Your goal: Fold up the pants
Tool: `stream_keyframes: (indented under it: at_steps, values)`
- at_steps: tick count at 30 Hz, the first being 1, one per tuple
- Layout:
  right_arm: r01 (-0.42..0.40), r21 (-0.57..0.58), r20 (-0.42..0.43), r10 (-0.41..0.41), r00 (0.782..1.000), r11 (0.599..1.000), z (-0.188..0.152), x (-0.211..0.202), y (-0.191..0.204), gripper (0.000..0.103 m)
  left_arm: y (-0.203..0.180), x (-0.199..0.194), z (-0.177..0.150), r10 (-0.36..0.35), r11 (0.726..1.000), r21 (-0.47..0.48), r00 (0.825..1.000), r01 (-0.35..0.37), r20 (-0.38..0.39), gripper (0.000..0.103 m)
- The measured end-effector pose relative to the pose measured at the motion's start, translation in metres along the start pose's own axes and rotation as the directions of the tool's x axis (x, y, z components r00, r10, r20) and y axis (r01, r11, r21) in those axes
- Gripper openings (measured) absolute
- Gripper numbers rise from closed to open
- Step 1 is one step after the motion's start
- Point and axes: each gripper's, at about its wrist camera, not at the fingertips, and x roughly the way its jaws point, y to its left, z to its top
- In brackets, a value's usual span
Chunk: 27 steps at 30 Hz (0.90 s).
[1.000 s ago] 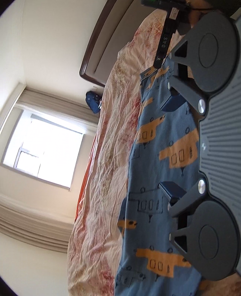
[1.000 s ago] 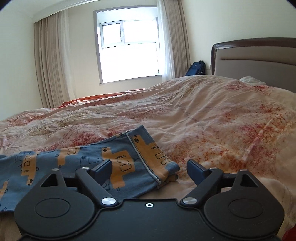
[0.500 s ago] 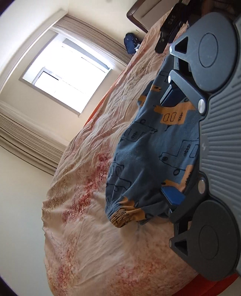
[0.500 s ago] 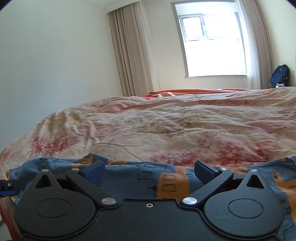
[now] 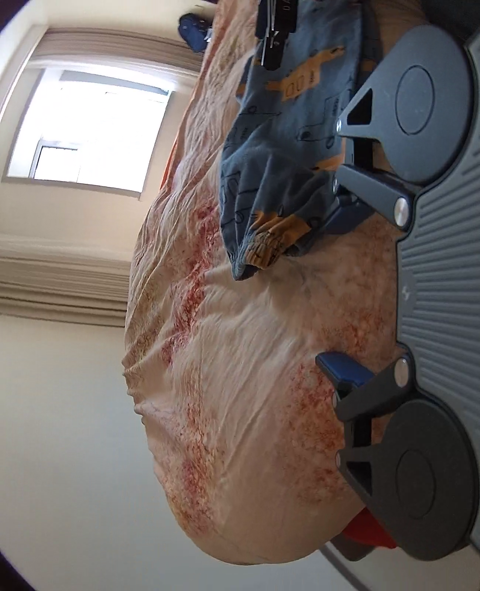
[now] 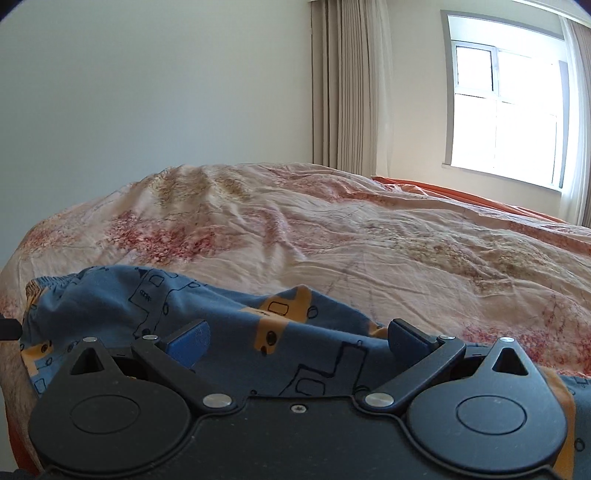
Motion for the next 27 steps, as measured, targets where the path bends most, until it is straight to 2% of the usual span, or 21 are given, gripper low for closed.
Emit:
stream_keyframes:
  at_steps: [1,3,7,11,13,19,24,27]
  values:
    - [0.004,-0.007,-0.005,-0.004,1.000,1.000,-0.004,0.001,0.003,0.102,-0.001,0.000,0.000,-0.007,0.999,0.039,1.000,0.006,0.005,0.054]
    - [0.011,-0.021,-0.012,-0.011,1.000,1.000,-0.010,0.003,0.007,0.102,-0.001,0.003,0.001,-0.036,0.996,0.087,0.999,0.036,-0.001,0.046]
    - [0.020,-0.030,-0.013,-0.021,1.000,0.999,-0.013,0.004,0.008,0.102,0.001,0.012,0.010,-0.098,0.992,0.079,0.995,0.099,-0.009,0.043]
    - [0.023,-0.031,-0.019,-0.024,1.000,0.999,-0.014,0.006,0.008,0.102,0.008,0.022,0.017,-0.192,0.981,0.012,0.981,0.192,-0.033,0.042]
    - [0.024,-0.032,-0.019,-0.025,1.000,0.999,-0.014,0.007,0.008,0.102,0.009,0.023,0.018,-0.201,0.980,-0.006,0.979,0.201,-0.036,0.042]
    - [0.025,-0.031,-0.020,-0.026,0.999,0.999,-0.016,0.009,0.008,0.102,0.010,0.015,0.016,-0.219,0.976,-0.010,0.975,0.218,-0.045,0.055]
    - [0.025,-0.032,-0.020,-0.026,0.999,0.999,-0.016,0.009,0.008,0.102,0.006,0.011,0.019,-0.217,0.976,-0.003,0.975,0.217,-0.038,0.058]
    - [0.025,-0.031,-0.020,-0.026,0.999,0.999,-0.017,0.010,0.008,0.102,0.006,0.007,0.022,-0.234,0.972,-0.008,0.972,0.234,-0.024,0.069]
